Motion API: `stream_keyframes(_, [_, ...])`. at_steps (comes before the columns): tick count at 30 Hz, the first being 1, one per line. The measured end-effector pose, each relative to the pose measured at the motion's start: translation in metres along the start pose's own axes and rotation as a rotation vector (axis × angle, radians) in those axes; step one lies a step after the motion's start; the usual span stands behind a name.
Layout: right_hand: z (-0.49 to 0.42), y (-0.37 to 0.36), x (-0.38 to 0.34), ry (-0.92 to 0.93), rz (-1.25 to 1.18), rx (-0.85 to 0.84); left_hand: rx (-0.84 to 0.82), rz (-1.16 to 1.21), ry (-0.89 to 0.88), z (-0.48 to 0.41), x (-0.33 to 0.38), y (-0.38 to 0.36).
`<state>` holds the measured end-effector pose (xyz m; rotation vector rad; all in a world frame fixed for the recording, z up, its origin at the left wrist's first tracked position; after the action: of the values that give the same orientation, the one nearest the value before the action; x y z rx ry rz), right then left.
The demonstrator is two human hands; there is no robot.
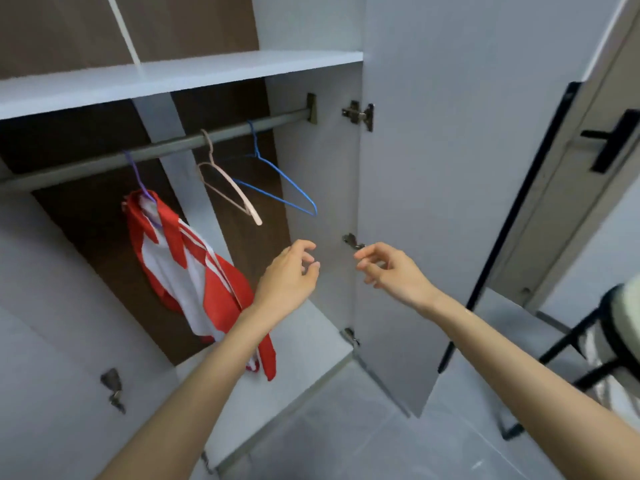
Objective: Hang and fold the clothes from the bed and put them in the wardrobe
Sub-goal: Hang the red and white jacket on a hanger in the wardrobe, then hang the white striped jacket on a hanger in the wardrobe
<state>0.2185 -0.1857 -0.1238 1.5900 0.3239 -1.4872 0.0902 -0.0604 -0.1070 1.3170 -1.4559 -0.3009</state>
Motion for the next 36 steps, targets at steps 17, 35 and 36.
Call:
stream_keyframes(17, [0.299, 0.293, 0.266, -0.396, -0.055, 0.498, -0.406, 0.267, -0.382, 0.067, 0.349, -0.288])
stream_keyframes(35, [0.397, 0.487, 0.488, -0.687, -0.160, 0.747, -0.732, 0.373, -0.409, 0.057, 0.523, -0.567])
stream_keyframes(36, [0.391, 0.498, 0.504, -0.710, -0.165, 0.752, -0.762, 0.376, -0.406, 0.051, 0.526, -0.588])
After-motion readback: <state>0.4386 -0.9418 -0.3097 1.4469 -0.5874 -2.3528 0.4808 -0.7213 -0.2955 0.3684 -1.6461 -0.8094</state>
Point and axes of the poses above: each hand's wrist, its own z-axis away from the middle knuckle, its own y-axis out of the back of the hand, x = y × z, the point moved 8 cm from there along -z, towards the middle knuckle, and after that the axes turned 14 degrees about -y, right-handed, at the moved point
